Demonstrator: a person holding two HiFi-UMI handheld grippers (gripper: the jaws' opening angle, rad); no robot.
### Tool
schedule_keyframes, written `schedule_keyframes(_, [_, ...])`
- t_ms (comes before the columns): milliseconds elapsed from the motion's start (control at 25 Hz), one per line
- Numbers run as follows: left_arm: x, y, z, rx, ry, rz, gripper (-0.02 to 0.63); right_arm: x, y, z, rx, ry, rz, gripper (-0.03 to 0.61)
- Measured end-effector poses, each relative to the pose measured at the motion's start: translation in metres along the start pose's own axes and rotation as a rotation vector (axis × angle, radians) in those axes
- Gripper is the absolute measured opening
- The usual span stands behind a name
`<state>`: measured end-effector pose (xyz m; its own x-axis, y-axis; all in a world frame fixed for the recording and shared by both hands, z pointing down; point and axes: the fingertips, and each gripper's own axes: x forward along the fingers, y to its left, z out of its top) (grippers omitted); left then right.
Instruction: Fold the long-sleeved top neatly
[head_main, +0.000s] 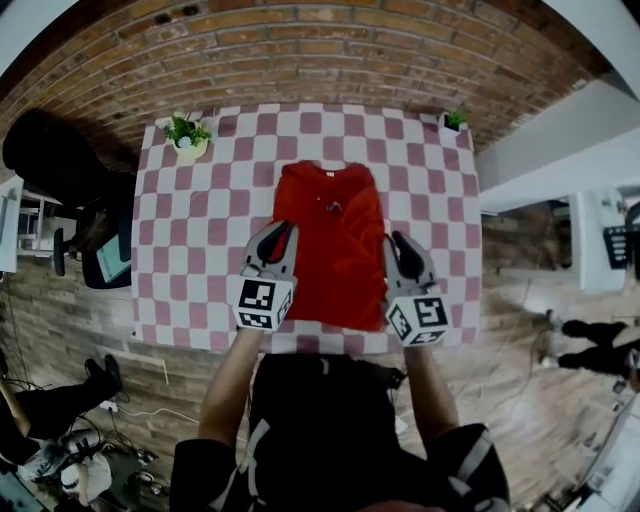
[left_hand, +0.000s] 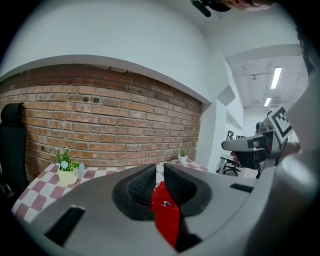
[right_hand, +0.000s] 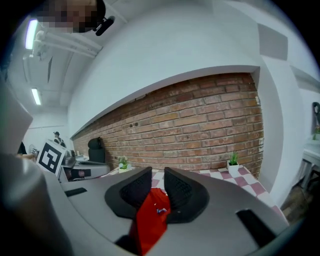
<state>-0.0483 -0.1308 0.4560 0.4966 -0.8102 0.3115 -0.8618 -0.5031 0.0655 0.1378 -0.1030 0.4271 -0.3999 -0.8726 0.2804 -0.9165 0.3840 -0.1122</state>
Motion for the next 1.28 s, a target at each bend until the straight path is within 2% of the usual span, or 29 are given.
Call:
schedule_keyframes(40, [0.009,0.006,-0.001,0.013,0.006,-0.021,0.045,0.011,-0.004,-0.001,0.000,0.018,0.009,0.086])
schedule_keyframes(80, [0.018,0.012,-0.004,0.029,0.020,-0.046,0.089,0.023,-0.008,-0.002,-0.002,0.040,0.021,0.108])
schedule_keyframes(120, [0.027,0.017,-0.008,0.045,0.038,-0.071,0.116,0.034,-0.010,-0.004,-0.005,0.063,0.036,0.117])
schedule_keyframes(280, [0.066,0.042,-0.024,0.133,0.110,-0.144,0.145,0.077,-0.029,-0.018,-0.044,0.152,0.097,0.131])
schedule_keyframes(480, [0.112,0.070,-0.051,0.228,0.228,-0.224,0.169,0.130,-0.051,-0.053,-0.132,0.281,0.171,0.137])
schedule_keyframes(680, [0.152,0.078,-0.098,0.368,0.381,-0.350,0.182,0.172,-0.069,-0.089,-0.294,0.442,0.237,0.141])
schedule_keyframes(840, [0.185,0.085,-0.121,0.484,0.456,-0.414,0.184,0.207,-0.082,-0.115,-0.411,0.560,0.286,0.143])
schedule_keyframes(1120, [0.235,0.106,-0.150,0.566,0.558,-0.475,0.195,0.253,-0.103,-0.153,-0.517,0.758,0.373,0.149])
schedule_keyframes(1280, [0.248,0.106,-0.171,0.606,0.638,-0.563,0.201,0.265,-0.109,-0.175,-0.578,0.859,0.450,0.153])
